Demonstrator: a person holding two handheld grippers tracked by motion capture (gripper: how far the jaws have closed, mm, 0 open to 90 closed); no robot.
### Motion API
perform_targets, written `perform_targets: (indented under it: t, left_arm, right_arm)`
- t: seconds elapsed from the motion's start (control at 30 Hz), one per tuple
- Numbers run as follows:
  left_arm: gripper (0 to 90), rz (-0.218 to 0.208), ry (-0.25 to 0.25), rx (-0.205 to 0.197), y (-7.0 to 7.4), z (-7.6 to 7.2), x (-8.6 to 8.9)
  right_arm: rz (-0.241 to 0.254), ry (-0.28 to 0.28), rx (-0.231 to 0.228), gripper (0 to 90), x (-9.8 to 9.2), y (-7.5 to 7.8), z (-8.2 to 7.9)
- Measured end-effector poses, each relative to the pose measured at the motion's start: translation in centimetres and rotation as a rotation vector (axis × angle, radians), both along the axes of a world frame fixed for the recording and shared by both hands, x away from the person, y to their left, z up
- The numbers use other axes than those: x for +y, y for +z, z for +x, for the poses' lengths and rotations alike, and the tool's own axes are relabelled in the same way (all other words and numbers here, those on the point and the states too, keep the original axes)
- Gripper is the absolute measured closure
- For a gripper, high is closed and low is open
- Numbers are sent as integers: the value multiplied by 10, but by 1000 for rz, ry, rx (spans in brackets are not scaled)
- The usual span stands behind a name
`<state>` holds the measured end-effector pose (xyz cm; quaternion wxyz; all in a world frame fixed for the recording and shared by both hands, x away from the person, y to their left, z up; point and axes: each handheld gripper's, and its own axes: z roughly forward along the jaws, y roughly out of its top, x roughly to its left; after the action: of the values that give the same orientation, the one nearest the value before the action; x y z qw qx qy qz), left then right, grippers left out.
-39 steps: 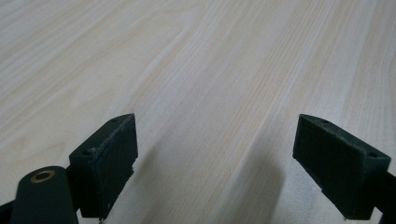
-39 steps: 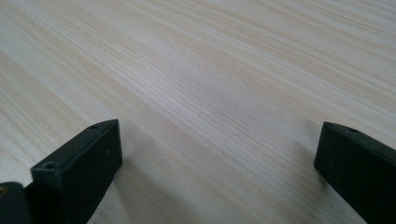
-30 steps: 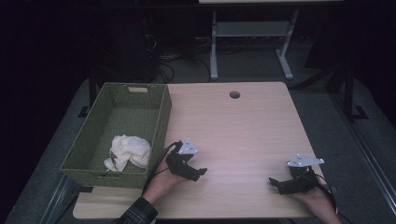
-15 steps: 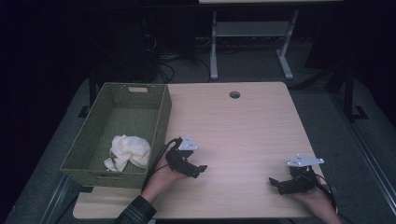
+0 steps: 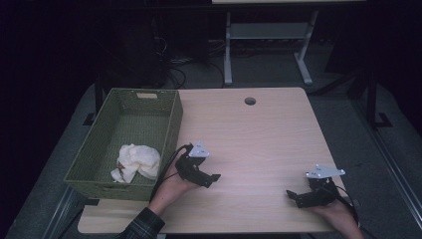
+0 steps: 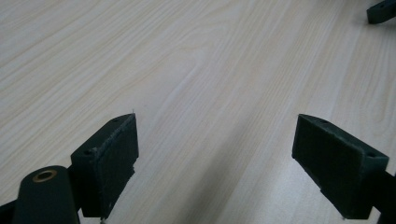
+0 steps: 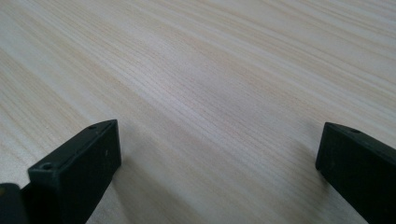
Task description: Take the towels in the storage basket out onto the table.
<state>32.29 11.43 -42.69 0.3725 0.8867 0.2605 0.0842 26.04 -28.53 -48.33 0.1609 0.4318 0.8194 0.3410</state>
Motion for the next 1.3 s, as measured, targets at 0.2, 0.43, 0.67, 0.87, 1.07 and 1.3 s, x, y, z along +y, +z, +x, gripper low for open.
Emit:
perform_targets:
  t: [0.2,0.43,0.67,0.87,1.07,1.3]
  left_arm:
    - [138,1,-13,5,5,1,0]
    - [138,-13,-14,21,12,4,1]
    - [138,-34,-14,12,26,6,1]
    - [138,-52,-13,14,34,8,4]
    - [138,-53,-15,17,40,8,3]
    - [138,-57,-25,-1,55,11,10]
  right_arm:
    - [1,1,0,0,0,0,0]
    - [0,1,0,0,0,0,0]
    - [1,0,0,0,0,0,0]
    - [1,-1,1,0,0,0,0]
    - [0,0,0,0,0,0,0]
    - [-1,1,-4,0,0,0,0]
